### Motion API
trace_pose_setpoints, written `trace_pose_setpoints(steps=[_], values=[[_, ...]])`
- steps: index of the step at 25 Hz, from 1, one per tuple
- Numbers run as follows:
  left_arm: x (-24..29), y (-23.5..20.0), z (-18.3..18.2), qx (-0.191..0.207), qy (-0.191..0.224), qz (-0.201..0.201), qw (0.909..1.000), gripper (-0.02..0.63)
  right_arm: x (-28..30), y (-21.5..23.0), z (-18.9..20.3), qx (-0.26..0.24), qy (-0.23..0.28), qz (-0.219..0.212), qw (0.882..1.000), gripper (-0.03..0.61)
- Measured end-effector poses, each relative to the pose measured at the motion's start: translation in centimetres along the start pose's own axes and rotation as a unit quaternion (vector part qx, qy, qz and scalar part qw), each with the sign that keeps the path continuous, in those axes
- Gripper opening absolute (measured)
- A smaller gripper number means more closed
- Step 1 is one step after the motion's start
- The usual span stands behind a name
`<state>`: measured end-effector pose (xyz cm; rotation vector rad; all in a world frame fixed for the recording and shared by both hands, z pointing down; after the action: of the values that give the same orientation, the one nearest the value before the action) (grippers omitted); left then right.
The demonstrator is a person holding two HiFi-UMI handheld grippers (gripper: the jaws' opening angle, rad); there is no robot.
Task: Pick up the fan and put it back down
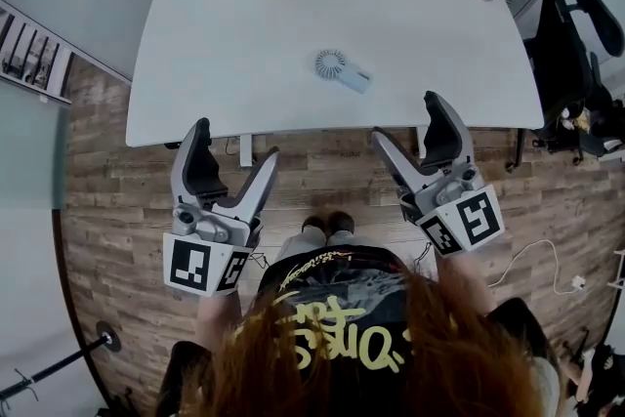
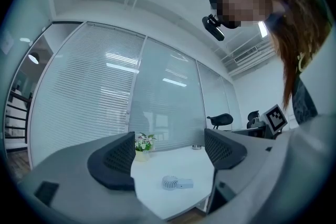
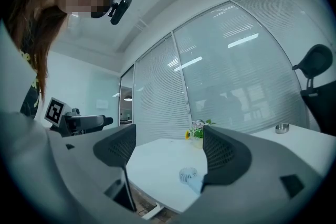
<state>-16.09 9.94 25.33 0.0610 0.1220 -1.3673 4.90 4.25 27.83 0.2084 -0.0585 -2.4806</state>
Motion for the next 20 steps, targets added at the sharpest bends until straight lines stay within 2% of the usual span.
trace_pose_setpoints(steps=[8,15,20], values=[[0.5,1.4,-0.1,0.0,0.008,-0.01,0.9999,0.411,-0.8,1.2,1.0,0.001,-0.009,-0.019,1.0,0.385],[0.5,1.0,1.3,0.006,-0.02,-0.019,0.9996,0.408,0.0,1.4,2.8,0.017,-0.023,-0.034,0.999,0.385],[3.0,0.0,1.4,0.002,-0.004,-0.009,0.9999,0.405,1.9,3.0,3.1,0.007,-0.023,-0.027,0.999,0.385]])
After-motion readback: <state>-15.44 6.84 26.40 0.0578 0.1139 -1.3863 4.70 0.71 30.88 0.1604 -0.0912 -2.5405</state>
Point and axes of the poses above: the fingertips, and each gripper's own axes: x forward along the fingers, y to its right, z out of its underside, the point moved 1 cm from there along -x, backward along the fingers, and after that the axes turned 8 degrees about -z, right-handed, at the moved point
